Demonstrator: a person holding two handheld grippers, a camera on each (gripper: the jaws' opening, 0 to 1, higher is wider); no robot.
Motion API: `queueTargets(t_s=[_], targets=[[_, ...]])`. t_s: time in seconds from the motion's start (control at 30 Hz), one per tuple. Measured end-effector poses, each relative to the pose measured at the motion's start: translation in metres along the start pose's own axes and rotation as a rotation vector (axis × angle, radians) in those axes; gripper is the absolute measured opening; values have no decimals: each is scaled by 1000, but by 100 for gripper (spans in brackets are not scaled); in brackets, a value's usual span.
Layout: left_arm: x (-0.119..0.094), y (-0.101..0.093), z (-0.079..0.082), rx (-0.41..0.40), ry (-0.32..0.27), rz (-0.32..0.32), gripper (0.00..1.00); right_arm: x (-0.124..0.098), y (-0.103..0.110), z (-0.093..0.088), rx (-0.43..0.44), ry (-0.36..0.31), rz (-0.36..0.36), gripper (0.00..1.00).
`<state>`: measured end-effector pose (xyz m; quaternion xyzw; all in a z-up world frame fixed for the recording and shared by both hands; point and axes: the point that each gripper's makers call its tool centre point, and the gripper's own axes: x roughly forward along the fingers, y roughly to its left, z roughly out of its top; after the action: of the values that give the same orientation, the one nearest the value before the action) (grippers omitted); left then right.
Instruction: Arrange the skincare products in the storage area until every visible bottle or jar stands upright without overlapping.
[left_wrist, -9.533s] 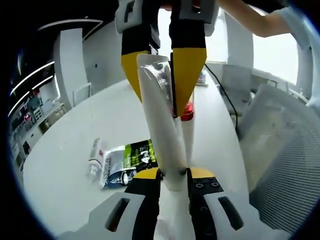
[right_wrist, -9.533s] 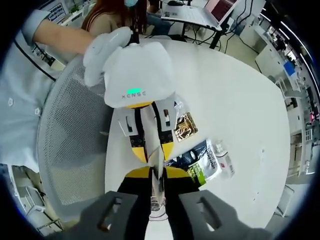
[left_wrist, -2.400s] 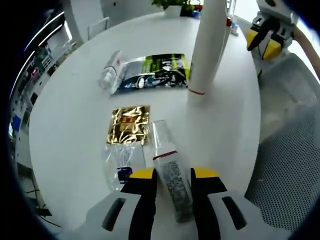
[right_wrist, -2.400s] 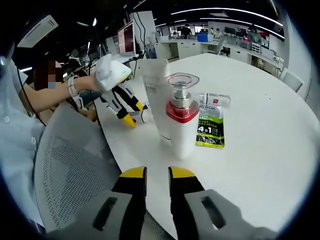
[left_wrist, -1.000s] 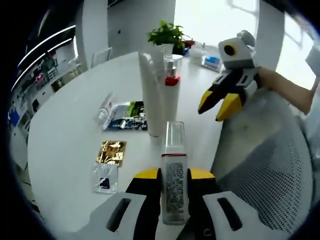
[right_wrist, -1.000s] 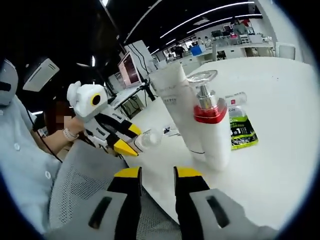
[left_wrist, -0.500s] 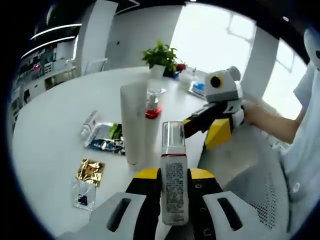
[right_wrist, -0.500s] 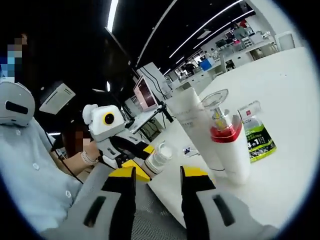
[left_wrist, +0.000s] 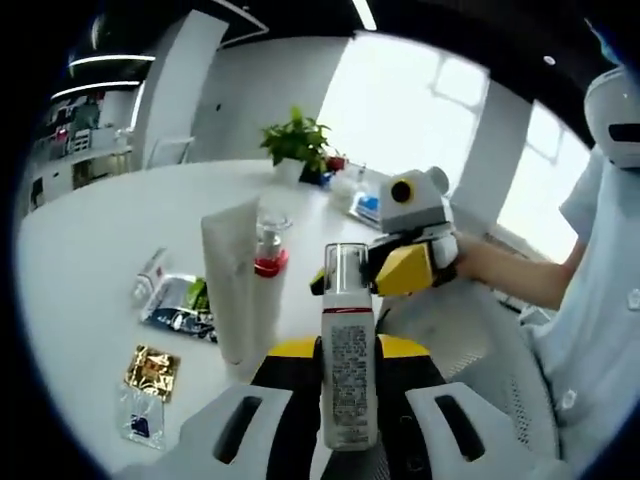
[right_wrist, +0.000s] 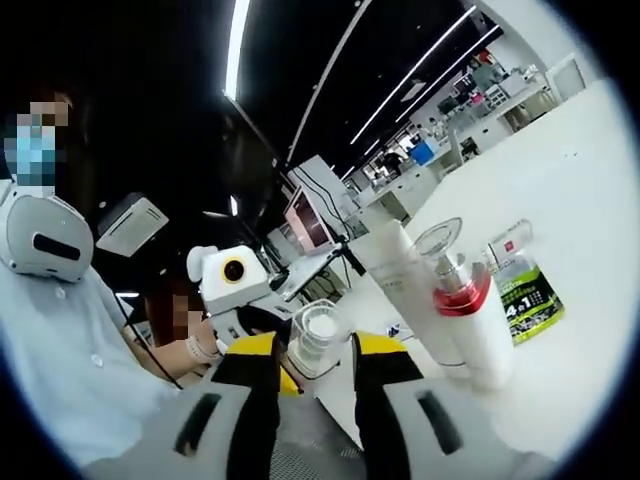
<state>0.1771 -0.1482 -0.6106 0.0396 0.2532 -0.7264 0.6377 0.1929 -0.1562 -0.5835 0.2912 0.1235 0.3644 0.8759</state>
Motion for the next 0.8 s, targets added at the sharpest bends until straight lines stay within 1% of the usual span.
queueTargets(t_s=[0.1, 0.2, 0.3, 0.33, 0.37, 0.4, 0.5, 0.57, 0.6, 0.67, 0.7, 0.73, 0.77, 0.8], targets=[[2, -2, 1, -4, -11, -10, 15, -2, -2, 2, 20, -10, -3, 24], [5, -3, 1, 3, -13, -11, 15, -3, -1, 4, 38, -20, 5, 23], [9, 0, -6, 39, 29, 10, 15, -1, -3, -2, -21, 20, -24, 22], [10, 0, -9, 56, 52, 16, 15, 0, -4, -3, -42, 33, -31, 22], [12, 2, -10, 67, 57, 27, 16, 0, -5, -3, -63, 34, -46, 22], [14, 3, -10, 95, 63, 39, 16, 0, -4, -3, -78, 34, -52, 21], [18, 5, -12, 112, 78, 51, 16, 0, -5, -3, -119, 44, -74, 21], [20, 8, -15, 133, 102, 63, 17, 1, -8, -5, -146, 63, -98, 21], [21, 11, -17, 170, 125, 77, 17, 1, -11, -8, -170, 82, -119, 21], [24, 9, -18, 173, 131, 68, 21, 1, -15, -12, -242, 122, -147, 21], [25, 9, -17, 183, 127, 68, 25, 1, -15, -13, -255, 129, -153, 20], [26, 10, -18, 204, 136, 70, 28, 3, -15, -14, -262, 137, -156, 20], [27, 12, -20, 227, 155, 85, 28, 4, -15, -15, -273, 141, -160, 20], [27, 14, -22, 238, 174, 94, 27, 4, -17, -15, -313, 156, -173, 20]])
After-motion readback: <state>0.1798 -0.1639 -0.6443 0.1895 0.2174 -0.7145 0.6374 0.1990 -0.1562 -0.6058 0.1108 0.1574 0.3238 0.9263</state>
